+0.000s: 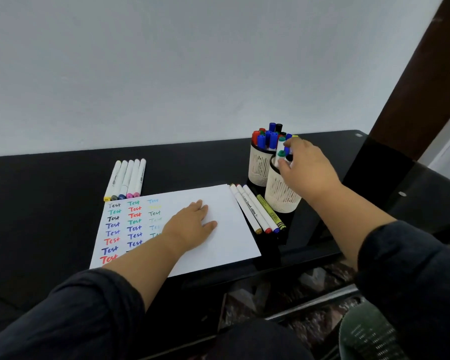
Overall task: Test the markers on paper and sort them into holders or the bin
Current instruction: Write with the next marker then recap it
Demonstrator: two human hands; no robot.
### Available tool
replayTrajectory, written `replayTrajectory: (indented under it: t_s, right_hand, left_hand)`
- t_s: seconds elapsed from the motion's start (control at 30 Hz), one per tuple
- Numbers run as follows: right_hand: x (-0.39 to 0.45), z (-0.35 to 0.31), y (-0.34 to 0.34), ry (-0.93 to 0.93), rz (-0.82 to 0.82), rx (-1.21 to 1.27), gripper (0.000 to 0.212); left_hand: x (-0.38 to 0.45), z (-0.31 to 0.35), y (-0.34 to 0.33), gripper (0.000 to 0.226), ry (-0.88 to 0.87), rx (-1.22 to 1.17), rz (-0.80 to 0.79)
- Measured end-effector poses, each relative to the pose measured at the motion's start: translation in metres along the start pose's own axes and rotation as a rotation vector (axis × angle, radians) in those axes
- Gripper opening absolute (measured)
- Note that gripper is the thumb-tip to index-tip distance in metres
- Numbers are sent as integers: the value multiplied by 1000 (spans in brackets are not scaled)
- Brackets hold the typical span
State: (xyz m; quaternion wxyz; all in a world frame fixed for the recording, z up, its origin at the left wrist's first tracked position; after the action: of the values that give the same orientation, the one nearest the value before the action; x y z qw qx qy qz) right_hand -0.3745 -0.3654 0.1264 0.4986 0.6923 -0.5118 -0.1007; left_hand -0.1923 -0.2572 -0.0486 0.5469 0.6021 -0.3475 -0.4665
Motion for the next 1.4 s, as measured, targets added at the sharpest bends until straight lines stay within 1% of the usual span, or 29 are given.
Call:
replayTrajectory:
  t_s: [0.1,0.17,0.3,0.47,0.57,0.67,0.77,0.9,1.03,1.1,1.17,1.23,1.33,1.4]
  right_hand:
    - [-2,-17,-1,116,-58,-209,39]
    - [-3,-25,-2,158,-81,-340,39]
    - [-6,-51,-7,272,-127,-515,32]
    - [-14,-92,-21,490,-186,-494,35]
    - [-16,-116,-36,614,-181,-438,33]
    - [-16,-134,-57,708,-190,-449,27]
    - [-13,-154,-76,795,-164,-423,16]
    - [-8,-178,-112,894,-155,-360,20]
    - [-1,-195,-151,943,-179,-325,21]
    - [3,-203,-170,959,-205,-304,21]
    - [5,-204,-195,936,-279,-322,18]
    - [13,-200,-221,880,-358,-390,29]
    - [20,-199,-249,840,-446,-382,39]
    - [27,-195,-269,815,-489,-394,52]
  left_hand:
    - [-6,-9,-2,61,11,16,-23]
    - [-12,-16,0,60,14,33,-37]
    - [-28,-36,-1,58,15,67,-78]
    - [-47,-76,1,54,65,61,-106]
    - [-59,-100,0,52,75,106,-111]
    - [-67,-121,4,53,108,34,-65]
    - [-69,-143,5,57,145,72,-78]
    - [-73,-162,1,58,179,-1,-75]
    - [-74,-164,1,56,191,-79,-23]
    - [-74,-165,0,57,193,-102,-27]
    - [-73,-167,0,57,189,-112,-22]
    - [-72,-168,0,57,188,-119,-22]
    - [-71,-170,0,57,182,-124,-19]
    - [-70,-170,0,58,178,-128,-14]
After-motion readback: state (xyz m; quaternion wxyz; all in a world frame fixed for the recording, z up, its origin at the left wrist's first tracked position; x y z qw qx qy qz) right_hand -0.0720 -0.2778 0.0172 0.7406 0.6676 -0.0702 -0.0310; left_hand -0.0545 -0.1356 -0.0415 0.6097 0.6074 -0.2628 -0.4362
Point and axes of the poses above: each hand's wrist, its own x-axis towards the middle knuckle, its own y-axis out of the back of the hand, z = x × y, the point moved 10 cm from there along x, towards the middle knuckle, and after that the axes turned 14 degrees about x, right-handed, at the moved point
